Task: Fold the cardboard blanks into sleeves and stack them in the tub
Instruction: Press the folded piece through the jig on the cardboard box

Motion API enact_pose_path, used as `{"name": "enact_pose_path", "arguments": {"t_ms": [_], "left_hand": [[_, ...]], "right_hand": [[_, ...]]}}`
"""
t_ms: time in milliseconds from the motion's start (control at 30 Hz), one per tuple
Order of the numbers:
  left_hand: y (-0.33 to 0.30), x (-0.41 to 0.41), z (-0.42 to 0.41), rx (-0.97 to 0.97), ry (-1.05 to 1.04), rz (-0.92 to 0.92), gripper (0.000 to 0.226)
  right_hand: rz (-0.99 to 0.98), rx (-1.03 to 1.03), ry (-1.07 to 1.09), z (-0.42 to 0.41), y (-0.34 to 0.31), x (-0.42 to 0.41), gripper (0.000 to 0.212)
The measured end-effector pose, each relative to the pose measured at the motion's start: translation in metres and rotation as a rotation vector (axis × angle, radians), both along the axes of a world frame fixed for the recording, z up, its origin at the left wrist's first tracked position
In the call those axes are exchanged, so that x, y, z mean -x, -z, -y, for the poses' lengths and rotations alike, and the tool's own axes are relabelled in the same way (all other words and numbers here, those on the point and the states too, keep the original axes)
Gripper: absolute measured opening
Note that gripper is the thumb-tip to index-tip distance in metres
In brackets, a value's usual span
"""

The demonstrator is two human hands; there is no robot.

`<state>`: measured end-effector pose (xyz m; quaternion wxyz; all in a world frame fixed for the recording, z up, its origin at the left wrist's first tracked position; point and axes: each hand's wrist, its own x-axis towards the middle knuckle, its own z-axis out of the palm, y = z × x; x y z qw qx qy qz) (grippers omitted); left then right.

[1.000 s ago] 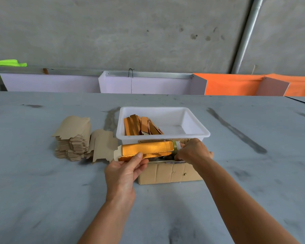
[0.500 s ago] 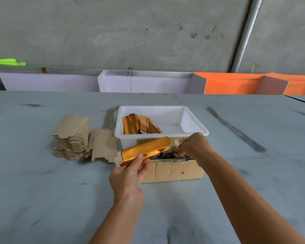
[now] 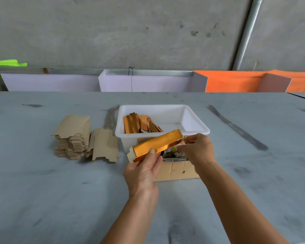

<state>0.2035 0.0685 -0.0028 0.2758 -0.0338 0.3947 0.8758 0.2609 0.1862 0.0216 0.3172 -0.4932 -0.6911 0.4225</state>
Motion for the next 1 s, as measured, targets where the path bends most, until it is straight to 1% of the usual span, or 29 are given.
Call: {"name": "enact_pose_path", "arguments": {"t_ms": [67, 167, 300, 367, 533, 633, 767, 1000], "left_hand": [[0.0, 0.0, -0.003, 0.011, -0.015, -0.006, 0.022], [0.0, -0.001, -0.006, 0.001, -0.022, -0.002, 0.017], [0.0, -0.002, -0.007, -0.009, -0.026, 0.016, 0.017], [0.0, -0.001, -0.007, -0.005, -0.029, 0.025, 0.017], [-0.001, 0.001, -0.008, 0.004, -0.026, 0.037, 0.024], [-0.002, 0.001, -0.007, 0.012, -0.019, 0.041, 0.024], [-0.002, 0.0, -0.005, 0.02, -0.007, 0.034, 0.018], [-0.002, 0.001, -0.004, 0.025, 0.003, 0.027, 0.02]], "right_hand": [[-0.074, 0.008, 0.006, 0.004, 0.002, -0.001, 0.031], [-0.128, -0.003, 0.006, 0.009, 0.005, -0.003, 0.03], [-0.23, -0.028, 0.025, 0.023, 0.011, -0.01, 0.024], [-0.27, -0.041, 0.053, 0.031, 0.014, -0.016, 0.028], [-0.374, 0.055, 0.062, 0.047, 0.022, -0.028, 0.027], [-0.401, 0.096, 0.063, 0.053, 0.026, -0.033, 0.029], [-0.418, 0.122, 0.069, 0.057, 0.03, -0.038, 0.028], [-0.429, 0.135, 0.064, 0.06, 0.031, -0.042, 0.028]]}}
